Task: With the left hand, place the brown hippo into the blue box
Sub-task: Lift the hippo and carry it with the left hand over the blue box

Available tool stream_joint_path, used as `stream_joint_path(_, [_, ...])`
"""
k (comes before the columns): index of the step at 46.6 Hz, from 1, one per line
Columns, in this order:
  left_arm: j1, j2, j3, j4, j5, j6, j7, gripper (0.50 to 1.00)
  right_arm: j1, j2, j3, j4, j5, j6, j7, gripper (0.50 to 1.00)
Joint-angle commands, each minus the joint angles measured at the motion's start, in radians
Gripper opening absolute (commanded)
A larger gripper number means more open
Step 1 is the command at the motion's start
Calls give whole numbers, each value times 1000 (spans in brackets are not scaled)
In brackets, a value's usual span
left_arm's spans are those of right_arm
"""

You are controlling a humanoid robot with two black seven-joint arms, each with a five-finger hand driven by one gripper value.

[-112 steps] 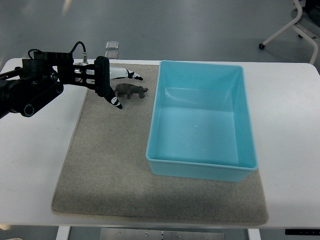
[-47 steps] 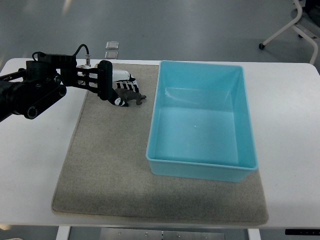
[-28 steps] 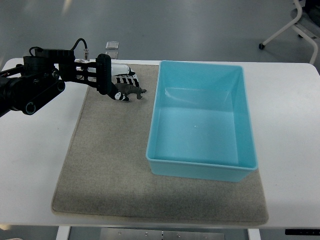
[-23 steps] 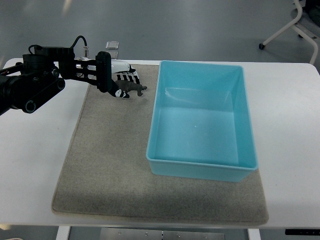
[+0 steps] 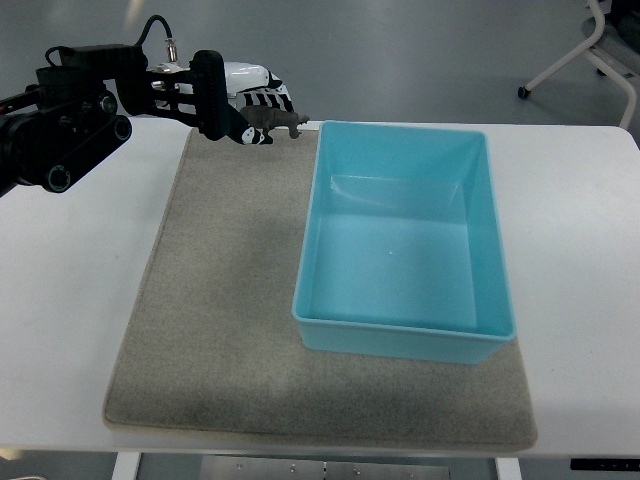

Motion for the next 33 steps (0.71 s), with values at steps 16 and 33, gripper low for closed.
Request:
stream_joint_path(16, [-10,0,-18,-138,-24,28,2,500,0,0,0,0,0,0,0,936])
stream_joint_path(33, [7,1,-20,-255,-24,24,-6,500,0,0,0,0,0,0,0,936])
